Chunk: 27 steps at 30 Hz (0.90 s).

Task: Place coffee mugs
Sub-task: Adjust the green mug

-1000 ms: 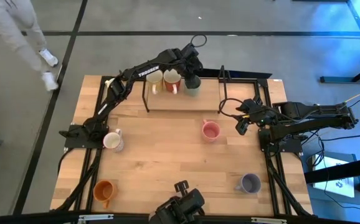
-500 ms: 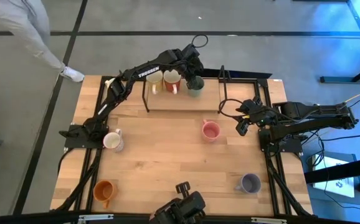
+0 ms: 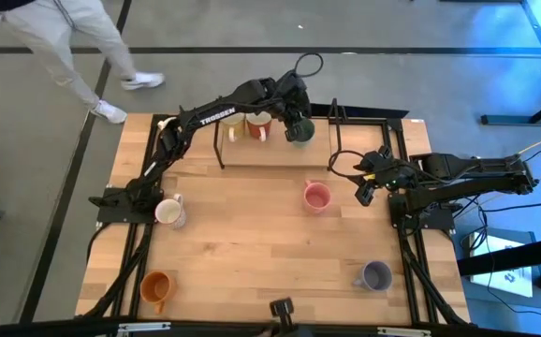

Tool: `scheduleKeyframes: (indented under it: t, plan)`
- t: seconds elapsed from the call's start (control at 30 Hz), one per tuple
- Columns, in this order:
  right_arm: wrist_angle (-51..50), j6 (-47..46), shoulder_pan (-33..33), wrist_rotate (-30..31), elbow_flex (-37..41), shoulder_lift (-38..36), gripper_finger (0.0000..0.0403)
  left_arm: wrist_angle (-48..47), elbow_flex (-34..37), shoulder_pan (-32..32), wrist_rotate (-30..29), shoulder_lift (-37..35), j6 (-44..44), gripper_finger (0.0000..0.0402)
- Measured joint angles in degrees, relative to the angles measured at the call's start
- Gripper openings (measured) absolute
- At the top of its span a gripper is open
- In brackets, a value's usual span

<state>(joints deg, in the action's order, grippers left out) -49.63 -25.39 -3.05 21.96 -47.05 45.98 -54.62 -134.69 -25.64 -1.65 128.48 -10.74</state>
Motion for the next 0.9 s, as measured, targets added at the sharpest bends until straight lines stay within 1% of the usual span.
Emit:
scheduleKeyframes:
  t: [0.2,0.37,0.43,0.57,0.73,0.9]
  plan:
    - [-0.06,1.36,0.00,-0.17,-0.07,-0.30,0.0177,-5.82,-0.12,4.44,-3.20,-4.02,5.12,0.0007]
    - [-0.12,3.32,0.00,-0.61,-0.09,-0.78,0.0177,-11.79,-0.04,8.63,-3.61,-6.46,11.65,0.0007]
    - [0.00,3.97,0.00,-0.61,-0.09,-0.98,0.0177,-16.21,-0.17,10.56,-6.20,-7.22,14.55,0.0006]
    - [-0.02,4.74,0.00,-0.59,-0.09,-1.17,0.0177,-22.07,0.41,14.99,-9.68,-7.53,19.57,0.0006]
    - [0.00,4.98,0.00,-0.61,-0.07,-1.14,0.0177,-23.94,2.93,20.95,-10.90,-7.70,26.29,0.0006]
    - [0.00,5.08,0.00,-0.59,-0.07,-1.15,0.0177,-14.83,11.80,24.84,-14.32,-7.66,34.45,0.0006]
